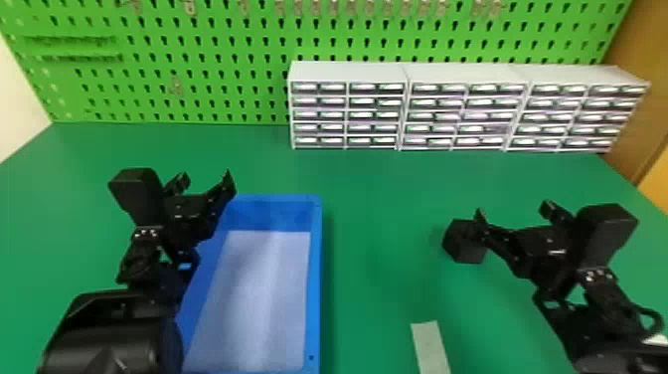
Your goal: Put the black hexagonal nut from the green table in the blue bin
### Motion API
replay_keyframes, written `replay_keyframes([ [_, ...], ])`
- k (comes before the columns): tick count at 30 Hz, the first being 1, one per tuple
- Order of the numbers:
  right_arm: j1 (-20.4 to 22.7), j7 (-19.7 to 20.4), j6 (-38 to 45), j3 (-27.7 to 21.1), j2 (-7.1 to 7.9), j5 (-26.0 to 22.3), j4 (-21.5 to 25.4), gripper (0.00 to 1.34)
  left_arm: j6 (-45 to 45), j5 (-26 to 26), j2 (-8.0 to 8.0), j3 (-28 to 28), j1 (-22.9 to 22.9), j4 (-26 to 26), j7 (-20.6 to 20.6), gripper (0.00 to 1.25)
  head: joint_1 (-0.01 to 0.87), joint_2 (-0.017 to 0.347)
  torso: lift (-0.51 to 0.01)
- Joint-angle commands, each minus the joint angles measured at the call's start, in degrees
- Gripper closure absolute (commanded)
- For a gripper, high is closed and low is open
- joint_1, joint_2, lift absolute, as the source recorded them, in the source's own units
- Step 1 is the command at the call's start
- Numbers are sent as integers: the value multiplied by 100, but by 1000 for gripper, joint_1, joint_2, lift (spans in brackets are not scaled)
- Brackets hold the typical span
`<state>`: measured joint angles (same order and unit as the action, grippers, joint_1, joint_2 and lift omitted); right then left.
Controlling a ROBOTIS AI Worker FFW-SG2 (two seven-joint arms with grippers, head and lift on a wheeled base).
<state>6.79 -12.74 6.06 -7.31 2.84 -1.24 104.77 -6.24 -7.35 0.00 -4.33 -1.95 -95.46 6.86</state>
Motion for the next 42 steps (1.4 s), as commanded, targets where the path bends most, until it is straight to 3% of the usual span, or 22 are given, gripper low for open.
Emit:
replay_keyframes([
  [1, -3, 8, 0, 2, -3, 1, 0, 70, 0, -3, 15, -15, 1, 1, 0, 443, 686, 51, -97],
  [42, -55, -1, 185, 54, 24, -79, 26, 71, 0, -12, 15, -15, 10, -7, 0, 444, 686, 51, -97],
])
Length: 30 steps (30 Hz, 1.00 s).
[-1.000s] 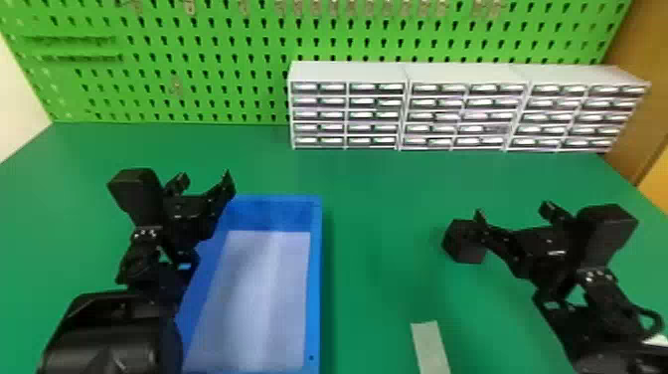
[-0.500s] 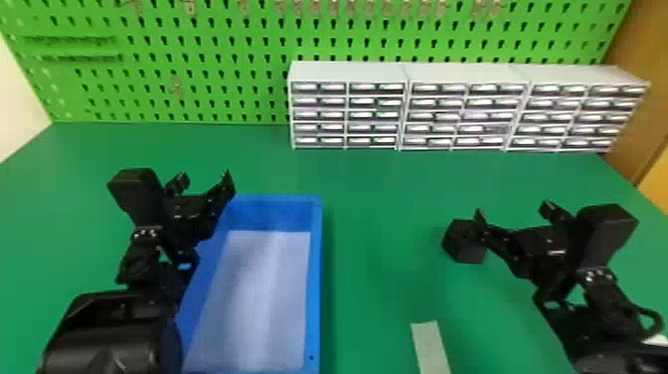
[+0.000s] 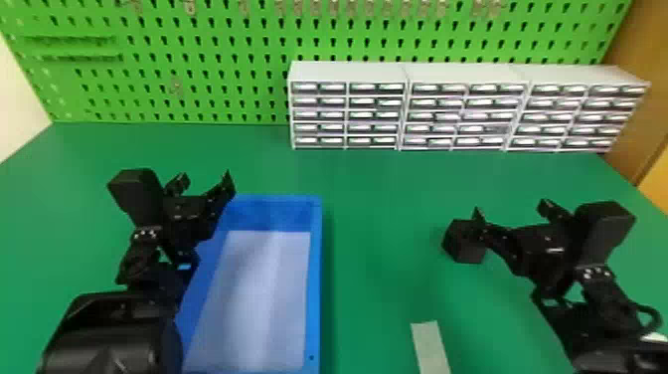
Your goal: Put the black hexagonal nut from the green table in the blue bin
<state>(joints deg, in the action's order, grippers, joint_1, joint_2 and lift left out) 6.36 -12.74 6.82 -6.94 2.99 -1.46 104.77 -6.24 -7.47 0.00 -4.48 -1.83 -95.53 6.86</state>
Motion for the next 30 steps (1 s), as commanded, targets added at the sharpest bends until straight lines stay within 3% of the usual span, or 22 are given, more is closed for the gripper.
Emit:
replay_keyframes([
  [1, -21, 0, 171, 18, 8, -56, 44, 71, 0, 0, 15, 0, -2, 0, 0, 444, 686, 51, -97],
  [10, -197, 0, 944, 88, 52, -82, 307, 71, 0, 9, 15, 0, -2, 0, 0, 444, 686, 51, -97],
  [20, -671, 0, 2069, 273, 246, -161, 395, 71, 0, 26, 15, -9, 7, 0, 0, 444, 686, 51, -97],
  [30, -1128, 0, 3379, 123, -27, 32, 518, 71, 0, 35, 15, 9, 16, 0, 0, 444, 686, 51, -97],
])
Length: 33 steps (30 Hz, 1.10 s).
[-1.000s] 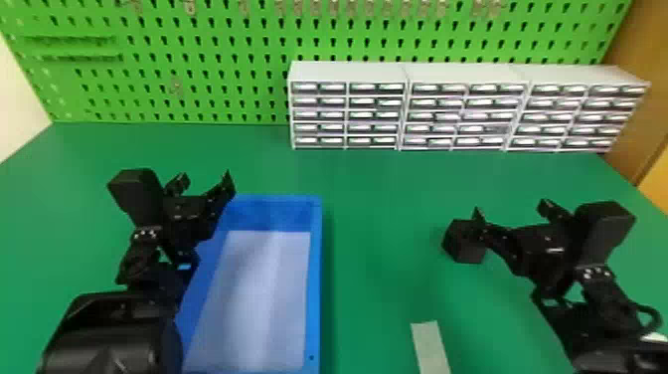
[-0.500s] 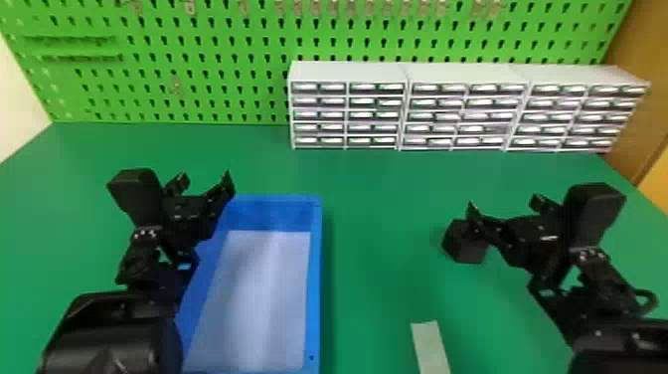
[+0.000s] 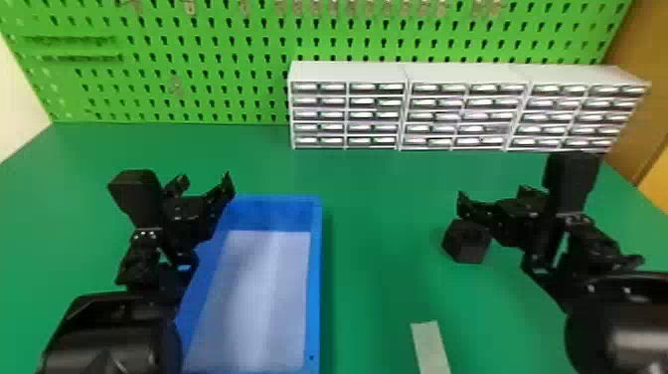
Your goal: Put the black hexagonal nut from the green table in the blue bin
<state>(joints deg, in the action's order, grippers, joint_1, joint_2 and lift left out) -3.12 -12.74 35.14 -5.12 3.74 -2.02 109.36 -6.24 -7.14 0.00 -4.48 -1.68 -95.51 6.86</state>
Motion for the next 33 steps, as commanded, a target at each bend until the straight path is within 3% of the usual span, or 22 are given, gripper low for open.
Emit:
replay_keyframes([
  [1, -216, 0, 661, -59, -101, 105, 76, 71, 0, -7, 15, 8, 1, -2, 0, 444, 686, 51, -97],
  [10, -637, 0, 1742, -94, -40, 96, 85, 71, 0, 2, 15, 17, -8, 7, 0, 447, 686, 51, -97],
  [23, -1297, 0, 3043, -112, 180, 202, -55, 76, 0, 29, 15, 26, -16, -2, 0, 447, 686, 51, -97],
  [33, -1982, 0, 3579, 266, 514, 26, -741, 76, 0, 55, 15, 26, -16, 7, 0, 449, 686, 51, -97],
])
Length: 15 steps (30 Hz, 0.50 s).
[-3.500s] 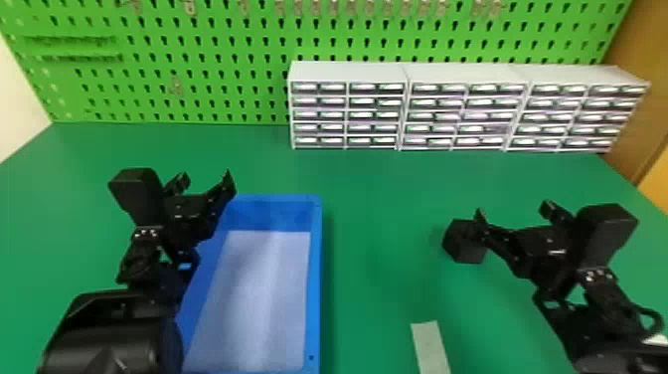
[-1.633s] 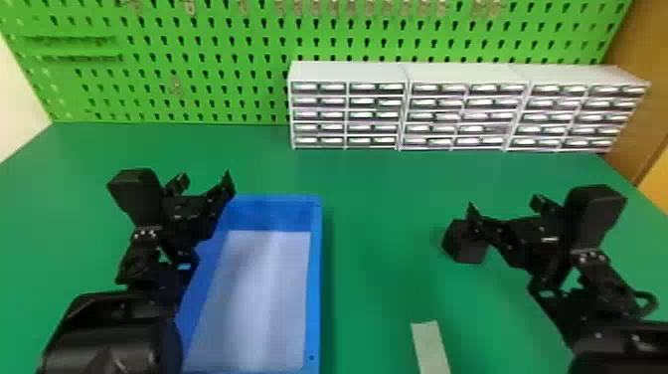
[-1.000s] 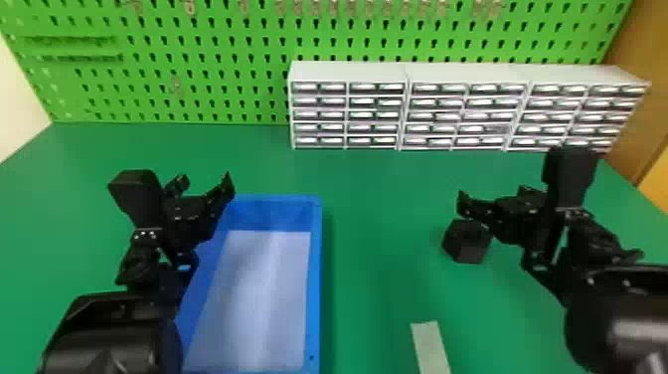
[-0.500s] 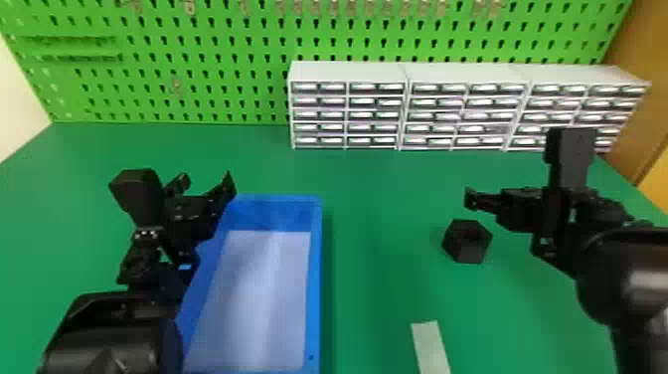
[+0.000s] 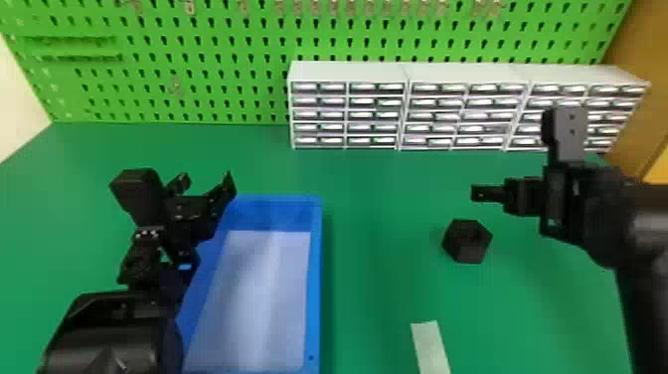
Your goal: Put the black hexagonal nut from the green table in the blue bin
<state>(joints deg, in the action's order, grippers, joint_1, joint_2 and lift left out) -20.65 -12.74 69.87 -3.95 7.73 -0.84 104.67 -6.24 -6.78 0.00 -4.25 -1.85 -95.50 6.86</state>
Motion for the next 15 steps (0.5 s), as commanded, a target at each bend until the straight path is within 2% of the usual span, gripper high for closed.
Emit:
replay_keyframes([
  [1, -272, 0, 106, 184, 141, -127, -377, 76, 0, 28, 15, 3, 0, 5, 0, 447, 686, 51, -97],
  [15, -606, -9, 141, 404, 194, -382, -1414, 76, 0, 54, 15, 3, -8, 5, 0, 449, 686, 51, -97],
])
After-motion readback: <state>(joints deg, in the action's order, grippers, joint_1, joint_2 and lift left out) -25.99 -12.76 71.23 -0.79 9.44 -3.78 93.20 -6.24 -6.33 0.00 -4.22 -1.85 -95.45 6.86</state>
